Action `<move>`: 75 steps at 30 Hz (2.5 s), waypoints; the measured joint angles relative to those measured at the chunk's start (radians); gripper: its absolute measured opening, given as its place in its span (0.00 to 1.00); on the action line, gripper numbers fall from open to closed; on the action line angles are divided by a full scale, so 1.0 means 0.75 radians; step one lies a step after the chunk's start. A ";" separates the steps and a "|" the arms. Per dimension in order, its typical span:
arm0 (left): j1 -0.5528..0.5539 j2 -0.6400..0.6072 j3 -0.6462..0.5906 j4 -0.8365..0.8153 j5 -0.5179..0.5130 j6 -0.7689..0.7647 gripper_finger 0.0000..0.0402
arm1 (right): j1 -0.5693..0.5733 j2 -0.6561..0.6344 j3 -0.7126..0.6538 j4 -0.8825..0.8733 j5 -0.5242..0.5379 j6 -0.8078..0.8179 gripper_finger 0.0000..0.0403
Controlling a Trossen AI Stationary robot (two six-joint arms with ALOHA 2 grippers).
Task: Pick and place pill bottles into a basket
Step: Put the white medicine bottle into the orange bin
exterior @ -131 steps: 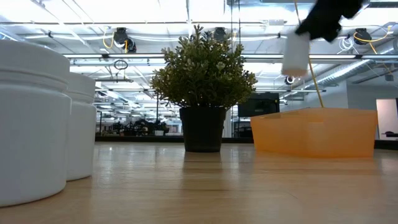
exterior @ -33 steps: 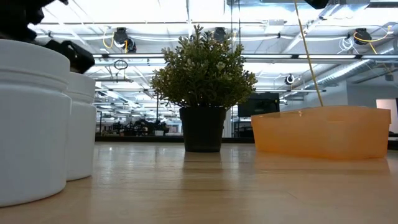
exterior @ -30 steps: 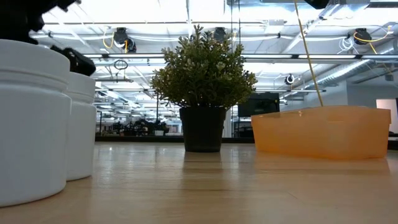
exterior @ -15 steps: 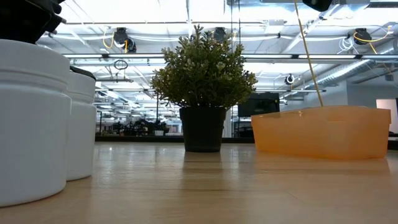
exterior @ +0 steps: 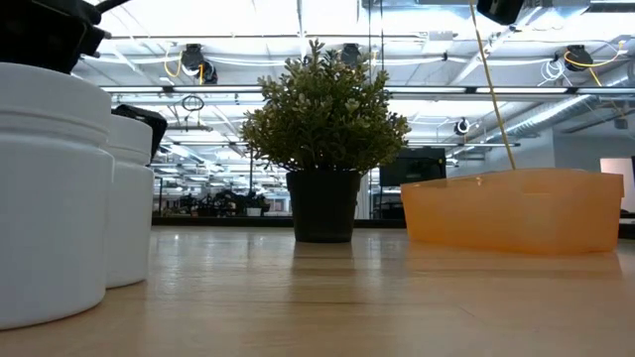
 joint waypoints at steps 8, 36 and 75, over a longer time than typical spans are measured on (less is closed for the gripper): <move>0.033 0.009 0.000 0.017 0.067 0.014 0.64 | -0.005 0.000 0.000 0.010 0.001 -0.024 0.65; 0.107 0.179 0.021 0.244 0.262 0.019 0.64 | -0.005 0.000 0.000 0.008 -0.001 -0.080 0.57; 0.160 0.316 0.141 0.326 0.349 0.087 0.63 | -0.005 -0.001 0.000 -0.002 -0.003 -0.108 0.56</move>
